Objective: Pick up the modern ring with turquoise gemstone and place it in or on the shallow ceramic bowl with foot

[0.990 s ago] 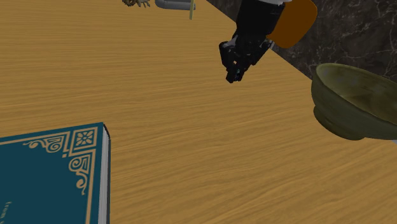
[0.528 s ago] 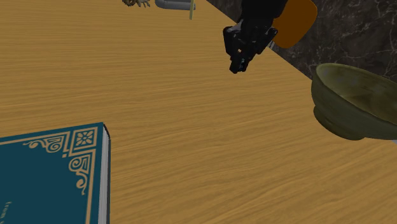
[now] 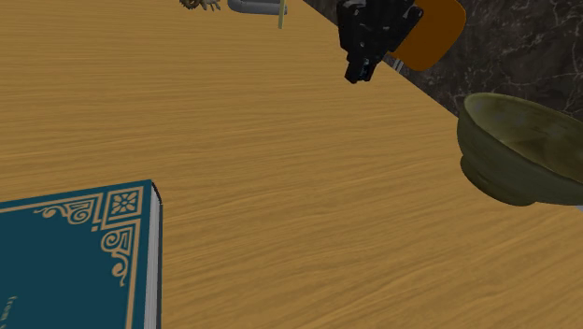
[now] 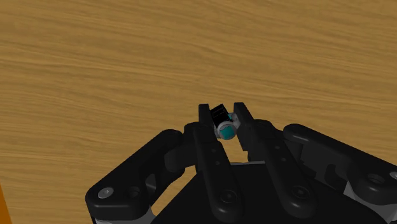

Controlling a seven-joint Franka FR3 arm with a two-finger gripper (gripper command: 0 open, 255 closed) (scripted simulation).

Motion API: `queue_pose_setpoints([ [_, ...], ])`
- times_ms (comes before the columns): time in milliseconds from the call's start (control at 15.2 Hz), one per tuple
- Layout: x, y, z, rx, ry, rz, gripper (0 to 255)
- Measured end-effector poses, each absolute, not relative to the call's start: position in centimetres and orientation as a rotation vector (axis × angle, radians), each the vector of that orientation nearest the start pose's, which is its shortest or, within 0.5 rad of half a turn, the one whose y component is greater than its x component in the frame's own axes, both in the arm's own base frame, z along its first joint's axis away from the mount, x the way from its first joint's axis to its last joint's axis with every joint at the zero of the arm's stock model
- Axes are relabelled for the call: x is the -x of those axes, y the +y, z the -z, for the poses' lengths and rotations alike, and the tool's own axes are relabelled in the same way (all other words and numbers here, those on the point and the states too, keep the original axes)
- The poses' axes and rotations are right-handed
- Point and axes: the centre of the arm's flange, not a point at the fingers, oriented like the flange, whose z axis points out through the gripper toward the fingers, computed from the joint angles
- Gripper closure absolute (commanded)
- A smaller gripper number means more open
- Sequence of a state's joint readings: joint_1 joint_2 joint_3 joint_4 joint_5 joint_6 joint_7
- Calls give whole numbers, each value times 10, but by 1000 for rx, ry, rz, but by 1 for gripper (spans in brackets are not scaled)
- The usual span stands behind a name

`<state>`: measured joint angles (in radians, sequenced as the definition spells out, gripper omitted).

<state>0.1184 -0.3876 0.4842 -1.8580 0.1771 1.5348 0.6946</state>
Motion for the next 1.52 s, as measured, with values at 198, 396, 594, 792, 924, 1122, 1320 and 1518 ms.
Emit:
queue_pose_setpoints([
  [198,-328,303,-668,3123,176,28,255],
  [396,-329,304,-684,3123,176,28,255],
  [594,-328,304,-700,3123,176,28,255],
  [792,-328,303,-715,3123,176,28,255],
  [924,-329,303,-724,3123,176,28,255],
  [1122,-328,301,-741,3123,176,28,255],
  [1320,-313,296,-748,3124,177,27,255],
  [1518,-281,278,-746,3124,176,29,255],
])
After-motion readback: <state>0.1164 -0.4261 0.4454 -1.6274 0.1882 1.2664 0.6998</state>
